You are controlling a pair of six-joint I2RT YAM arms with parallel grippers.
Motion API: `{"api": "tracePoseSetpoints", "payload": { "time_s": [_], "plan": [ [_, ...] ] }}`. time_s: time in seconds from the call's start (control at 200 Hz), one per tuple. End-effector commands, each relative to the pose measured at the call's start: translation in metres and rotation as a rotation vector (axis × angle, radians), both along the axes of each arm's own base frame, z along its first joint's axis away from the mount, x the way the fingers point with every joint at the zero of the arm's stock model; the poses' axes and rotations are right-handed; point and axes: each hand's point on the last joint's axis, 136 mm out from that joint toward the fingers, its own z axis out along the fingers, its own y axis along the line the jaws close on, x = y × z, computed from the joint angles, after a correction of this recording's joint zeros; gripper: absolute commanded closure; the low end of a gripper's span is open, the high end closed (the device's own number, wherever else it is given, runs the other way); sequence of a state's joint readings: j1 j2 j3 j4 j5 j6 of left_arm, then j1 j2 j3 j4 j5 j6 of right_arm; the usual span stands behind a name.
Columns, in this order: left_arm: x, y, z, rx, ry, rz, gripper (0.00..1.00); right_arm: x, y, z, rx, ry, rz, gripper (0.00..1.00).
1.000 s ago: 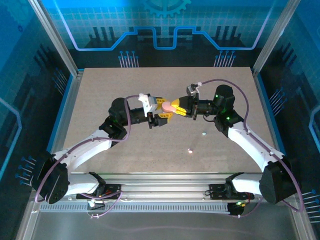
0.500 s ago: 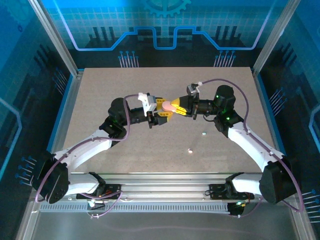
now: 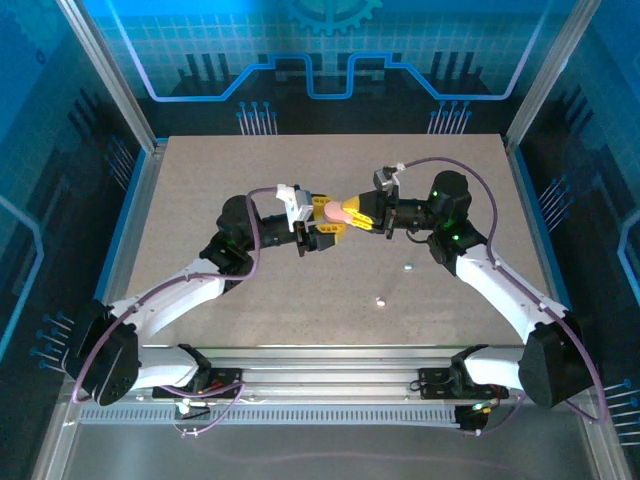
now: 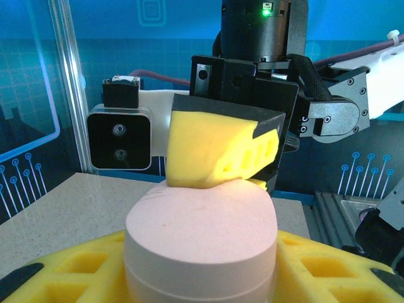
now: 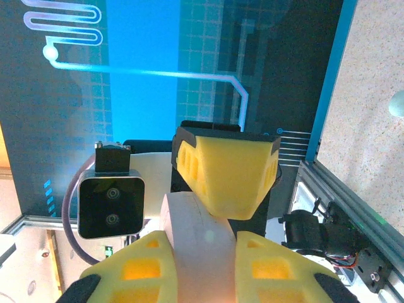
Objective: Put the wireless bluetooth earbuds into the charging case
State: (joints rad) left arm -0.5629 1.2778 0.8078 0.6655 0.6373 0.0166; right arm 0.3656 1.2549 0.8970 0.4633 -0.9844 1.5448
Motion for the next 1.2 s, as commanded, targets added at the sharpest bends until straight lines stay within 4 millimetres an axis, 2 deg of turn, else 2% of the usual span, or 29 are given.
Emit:
{"api": "tracePoseSetpoints", "payload": {
  "time_s": [0.0,0.21,0.375,0.485,0.61,0.74,0.835,0.996,1.051,1.196],
  "plan": [
    [-0.004,-0.002,0.012,-0.034,-0.026,-0.035,0.51,-0.003,-0.001,0.007,0.017,-0.059,-0.002,0.96],
    [-0.005,-0.002,0.015,-0.044,-0.021,-0.044,0.51,-0.002,-0.001,0.006,0.012,-0.067,-0.005,0.96],
    [-0.006,-0.003,0.014,-0.042,-0.016,-0.051,0.57,-0.002,-0.002,0.007,0.012,-0.078,-0.012,0.96],
    [-0.005,-0.004,0.016,-0.048,-0.009,-0.053,0.63,-0.002,-0.002,0.000,-0.016,-0.073,-0.020,0.94],
    [-0.006,-0.003,0.016,-0.048,-0.007,-0.051,0.68,-0.004,-0.005,-0.004,-0.063,-0.105,-0.037,0.84],
    [-0.004,-0.003,0.010,-0.026,0.006,-0.043,0.70,-0.005,-0.012,-0.004,-0.149,-0.156,-0.072,0.62],
    [-0.003,-0.003,0.003,-0.013,0.026,-0.032,0.70,-0.007,-0.022,0.002,-0.238,-0.228,-0.113,0.50],
    [0.002,-0.002,-0.007,-0.004,0.064,-0.013,0.71,-0.009,-0.048,0.006,-0.487,-0.433,-0.208,0.40],
    [0.001,-0.002,-0.009,-0.004,0.069,-0.012,0.70,-0.011,-0.055,0.006,-0.556,-0.517,-0.224,0.31],
    [0.000,-0.004,-0.009,-0.008,0.079,-0.020,0.70,-0.019,-0.059,0.003,-0.658,-0.693,-0.181,0.29]
  ]
}}
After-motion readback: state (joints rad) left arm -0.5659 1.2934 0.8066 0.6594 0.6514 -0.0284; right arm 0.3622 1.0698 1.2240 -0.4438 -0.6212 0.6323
